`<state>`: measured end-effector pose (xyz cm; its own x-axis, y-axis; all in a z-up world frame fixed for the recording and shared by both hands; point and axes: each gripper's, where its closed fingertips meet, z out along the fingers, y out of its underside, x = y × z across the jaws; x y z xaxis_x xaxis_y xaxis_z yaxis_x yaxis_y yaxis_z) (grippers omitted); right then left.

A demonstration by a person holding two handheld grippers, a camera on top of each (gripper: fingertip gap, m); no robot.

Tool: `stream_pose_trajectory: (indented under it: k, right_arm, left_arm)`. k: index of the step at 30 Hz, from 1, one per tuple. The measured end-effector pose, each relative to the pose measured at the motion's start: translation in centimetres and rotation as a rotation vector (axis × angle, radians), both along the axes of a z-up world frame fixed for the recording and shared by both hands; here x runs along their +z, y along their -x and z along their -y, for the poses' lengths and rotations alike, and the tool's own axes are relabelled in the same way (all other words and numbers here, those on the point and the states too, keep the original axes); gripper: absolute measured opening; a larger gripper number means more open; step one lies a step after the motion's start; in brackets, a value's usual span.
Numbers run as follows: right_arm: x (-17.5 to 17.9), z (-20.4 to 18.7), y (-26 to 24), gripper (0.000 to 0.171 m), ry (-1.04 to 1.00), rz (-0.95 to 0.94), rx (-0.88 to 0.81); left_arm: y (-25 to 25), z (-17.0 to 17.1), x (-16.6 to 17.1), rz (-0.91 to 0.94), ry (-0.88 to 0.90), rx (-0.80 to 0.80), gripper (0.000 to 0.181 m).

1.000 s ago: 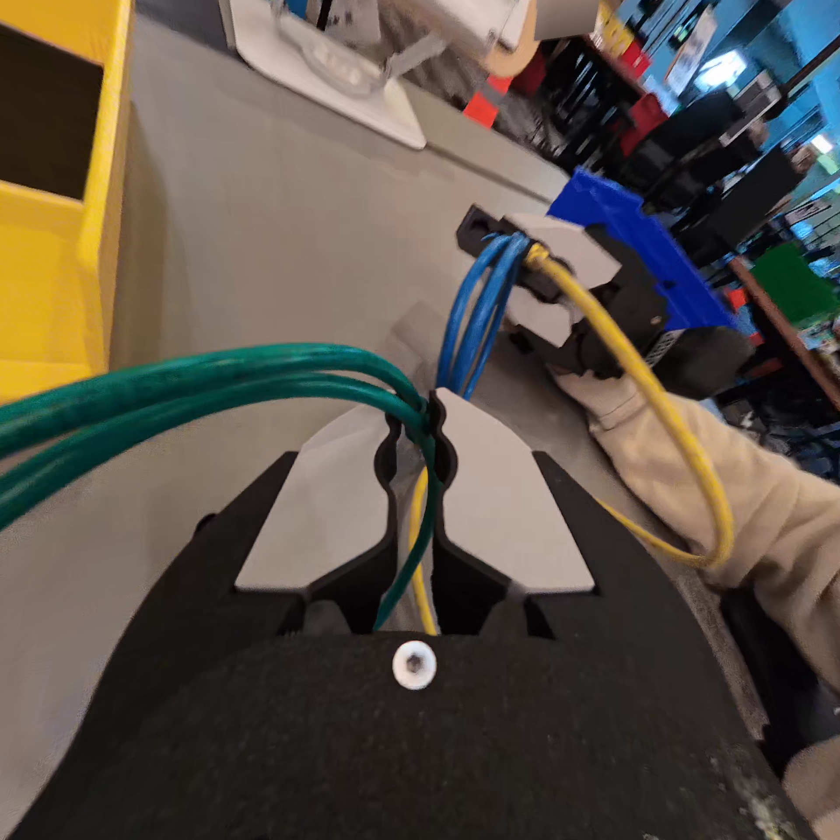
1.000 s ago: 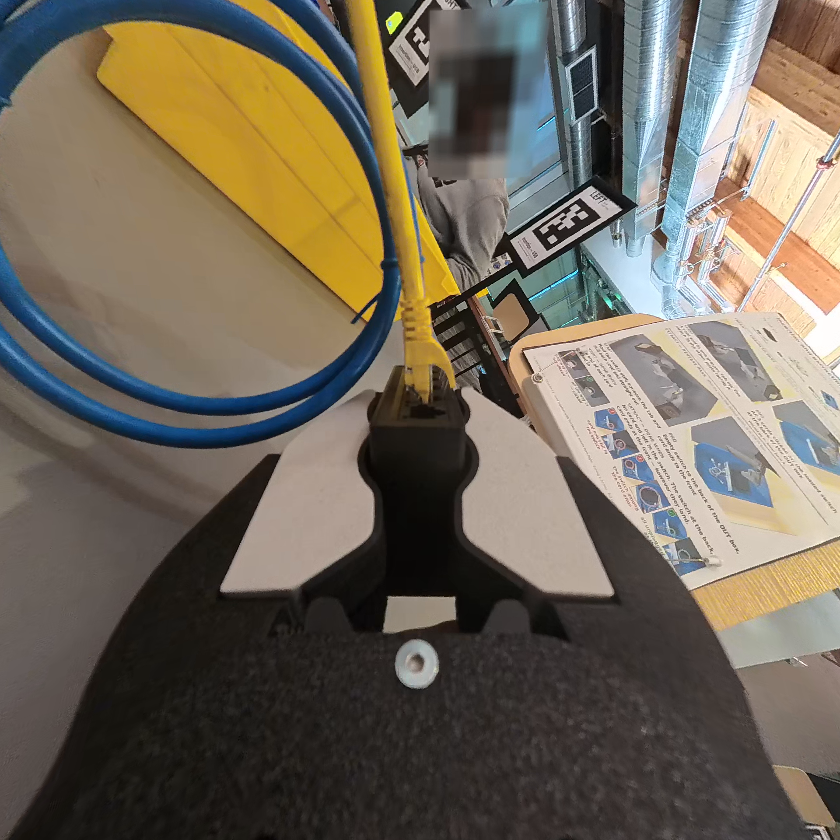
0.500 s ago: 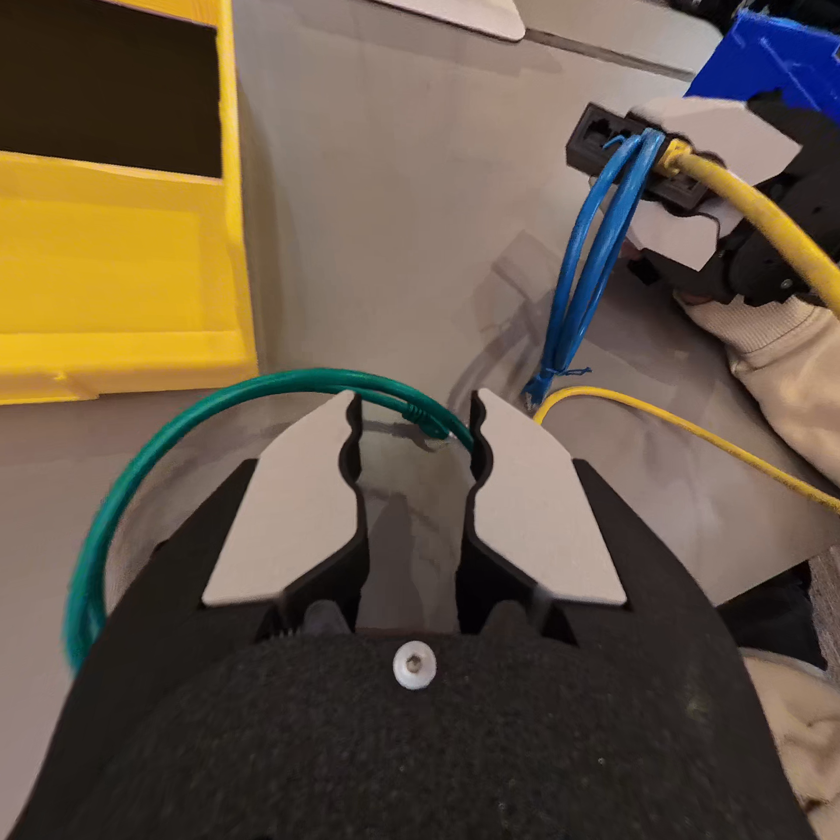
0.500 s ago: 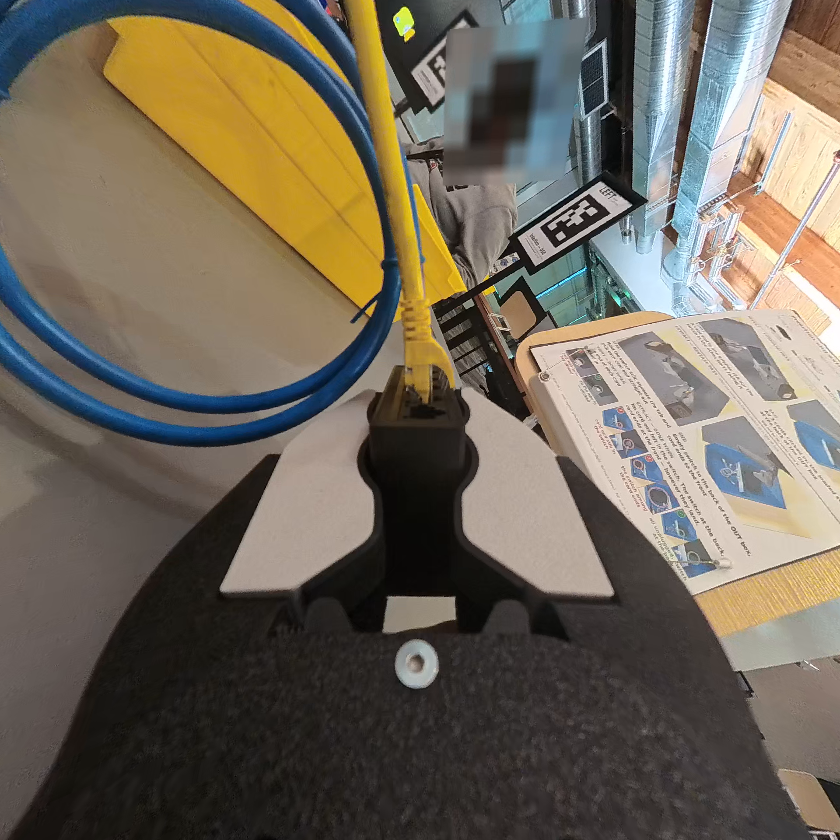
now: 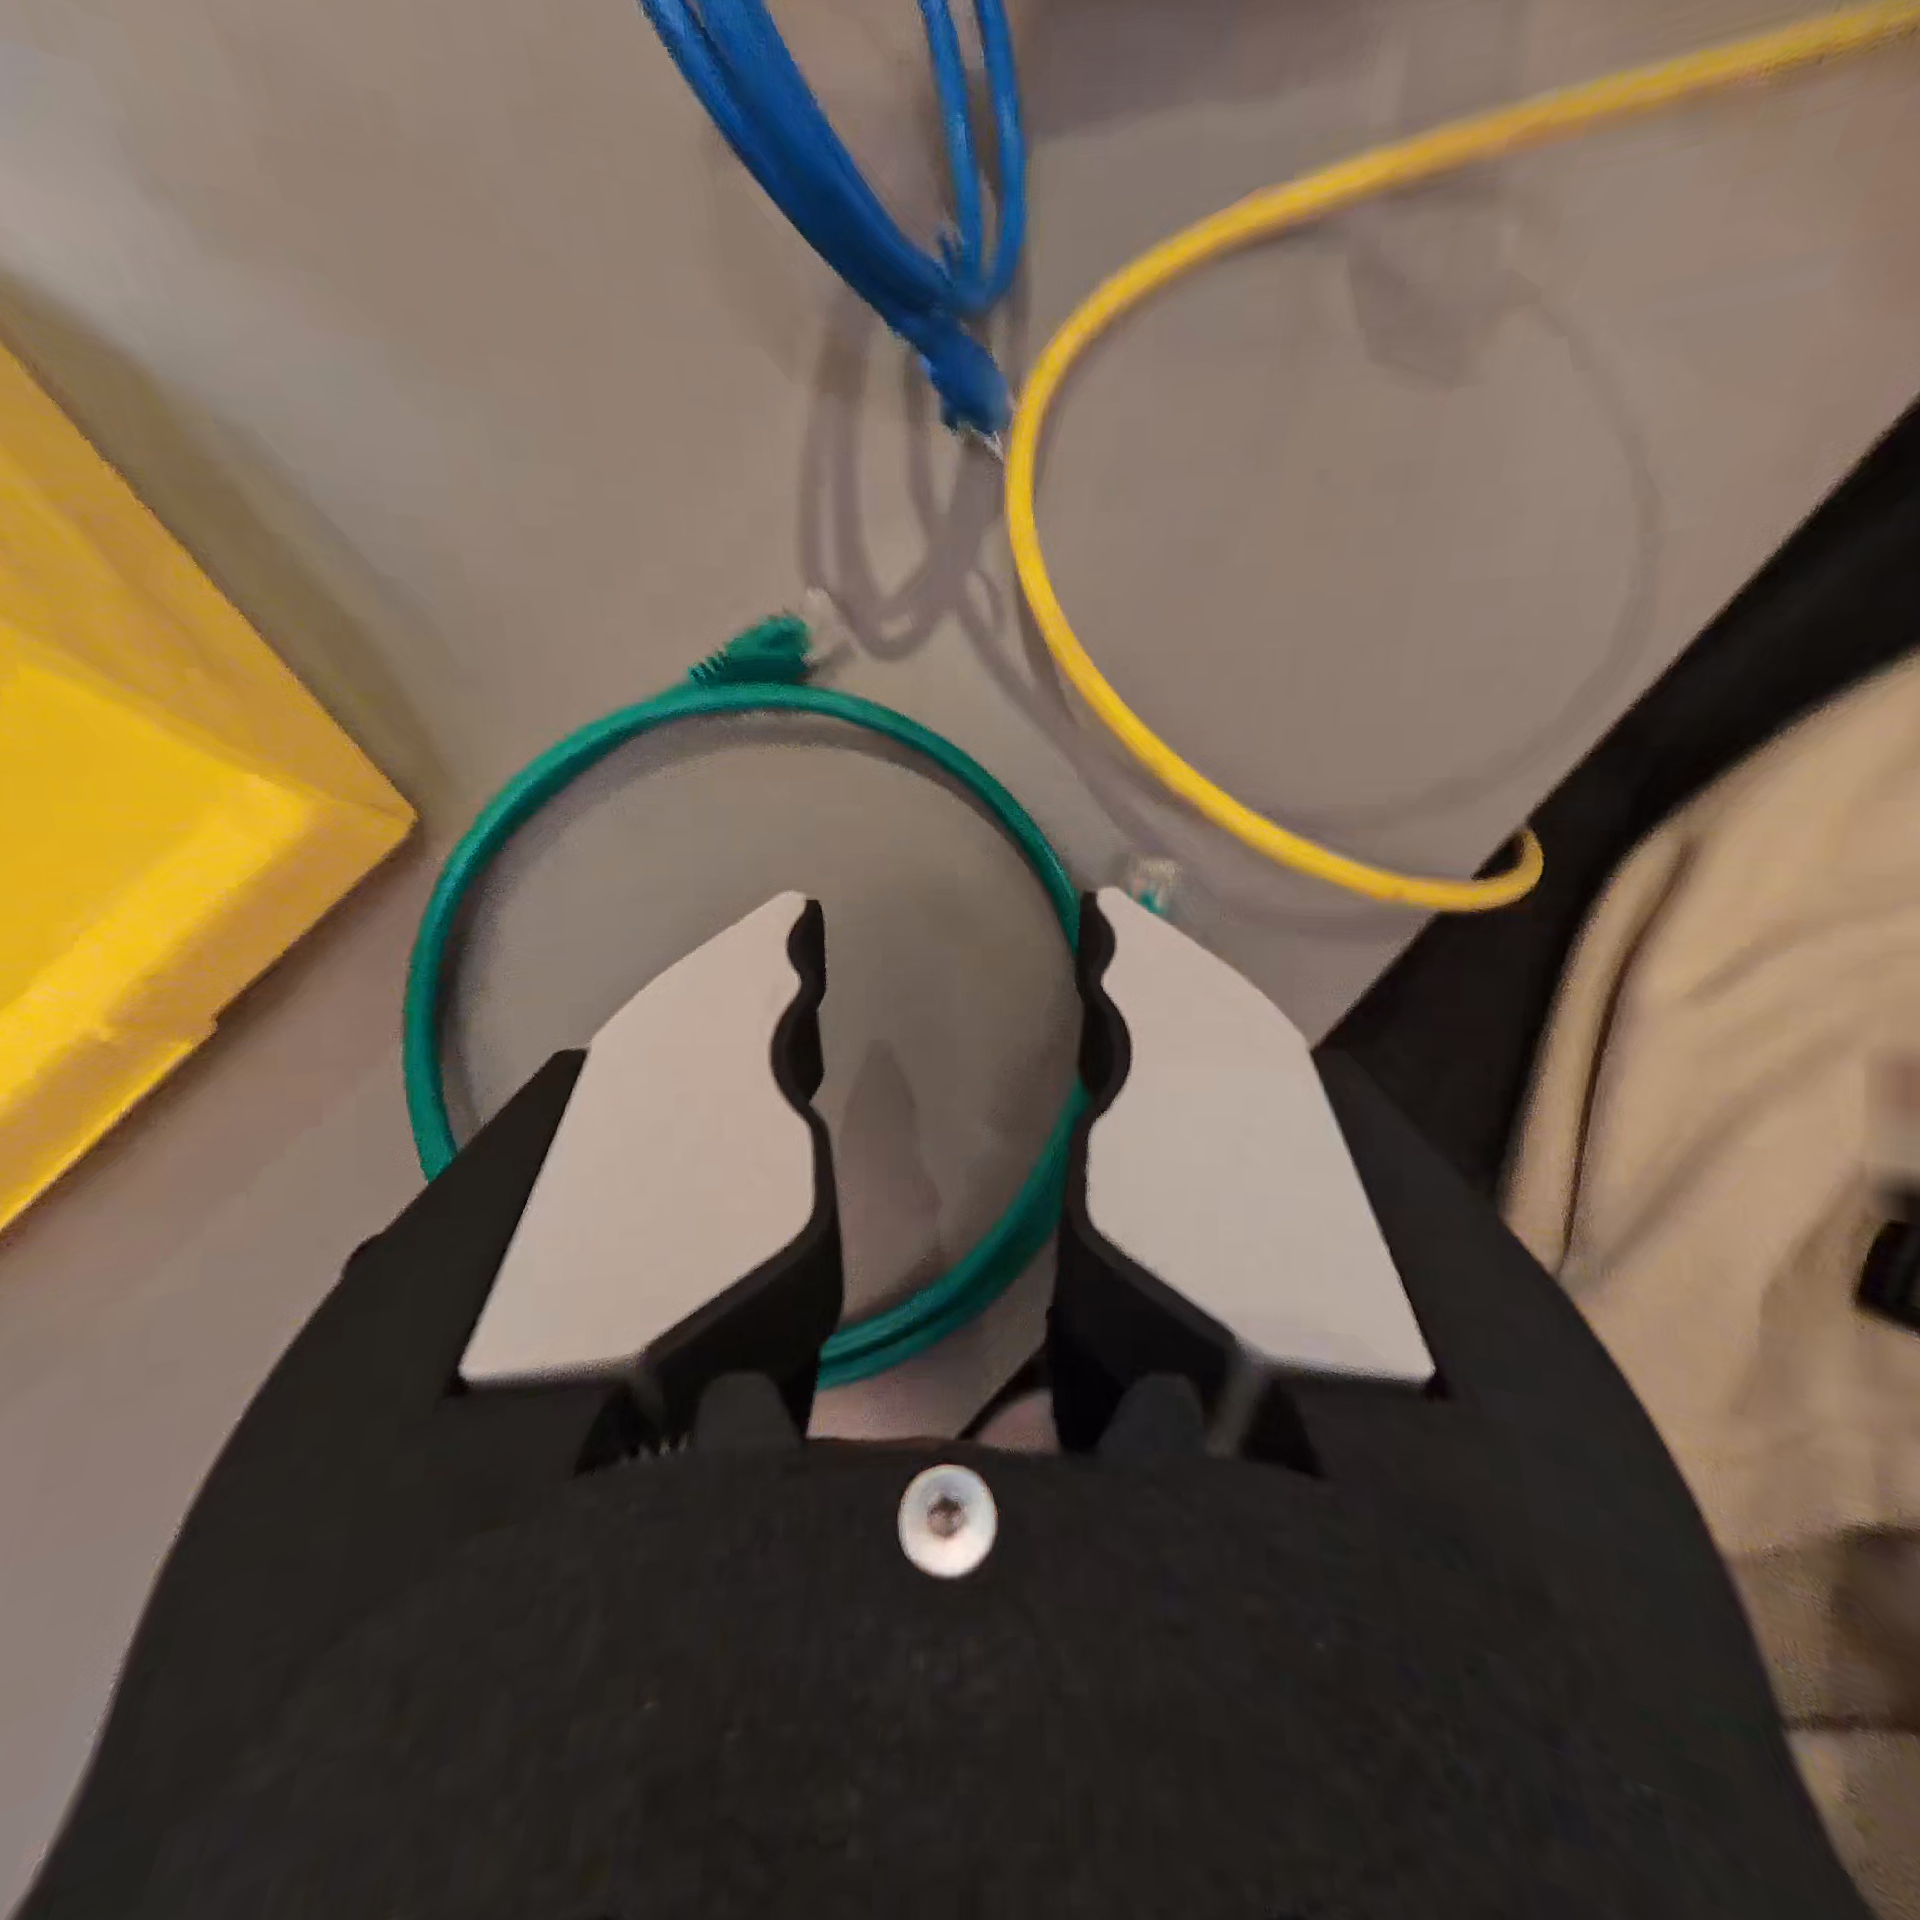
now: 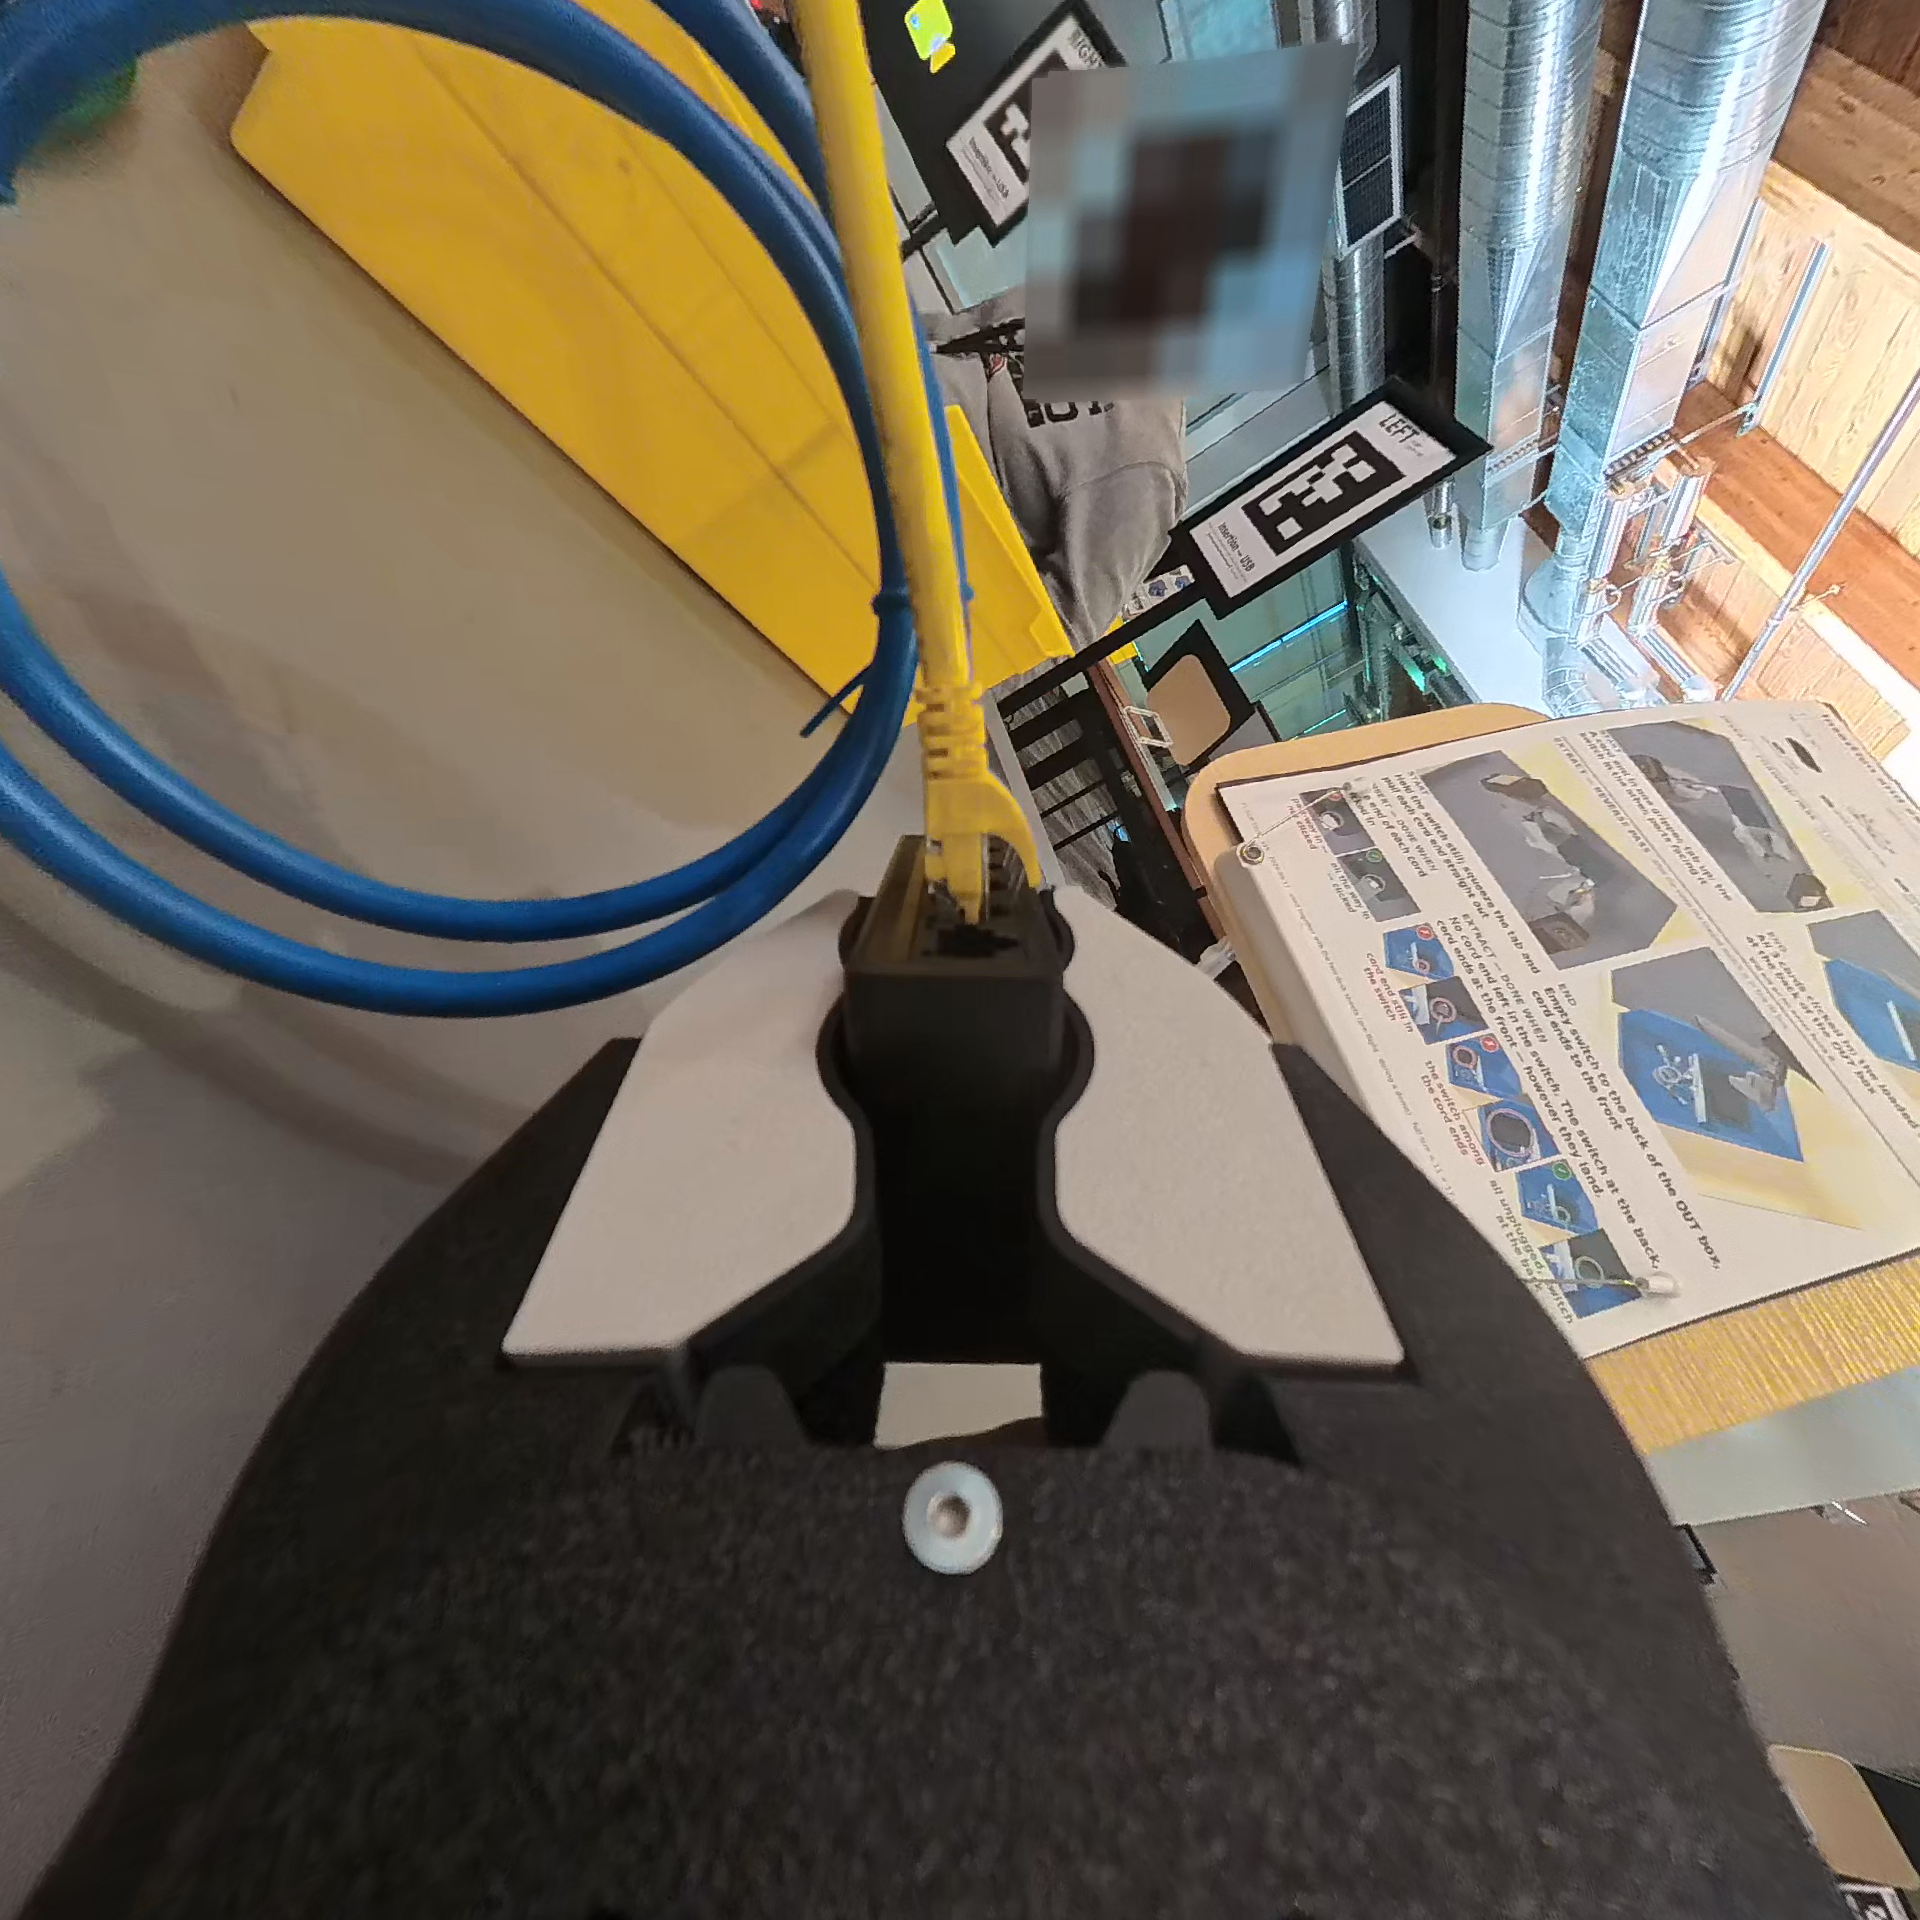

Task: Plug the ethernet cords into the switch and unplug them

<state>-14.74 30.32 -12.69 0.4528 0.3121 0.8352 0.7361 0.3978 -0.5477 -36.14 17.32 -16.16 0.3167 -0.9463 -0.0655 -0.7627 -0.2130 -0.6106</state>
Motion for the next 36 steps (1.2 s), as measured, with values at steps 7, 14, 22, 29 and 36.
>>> stream_pose_trajectory:
  k: [7, 14, 22, 29, 36]
  right_arm:
    - [0.0, 0.0, 0.0, 0.030, 0.000, 0.003, -0.001]
    - [-0.1, 0.1, 0.1, 0.030, -0.002, 0.010, 0.000]
    - [-0.1, 0.0, 0.1, 0.030, 0.003, 0.005, 0.006]
    - [-0.1, 0.0, 0.1, 0.030, 0.008, 0.003, 0.011]
    - [-0.2, 0.0, 0.1, 0.030, 0.011, 0.005, 0.008]
  left_arm:
    - [-0.4, -1.2, -1.1, -0.073, -0.079, -0.060, 0.043]
    - [-3.5, -8.2, -0.3, -0.159, -0.274, -0.226, 0.041]
    - [-4.8, -8.6, -2.4, -0.346, -0.259, -0.353, 0.034]
    - [-2.5, -7.6, -4.3, -0.462, -0.173, -0.396, 0.028]
    - [-2.5, -7.5, -5.0, -0.459, -0.131, -0.419, 0.014]
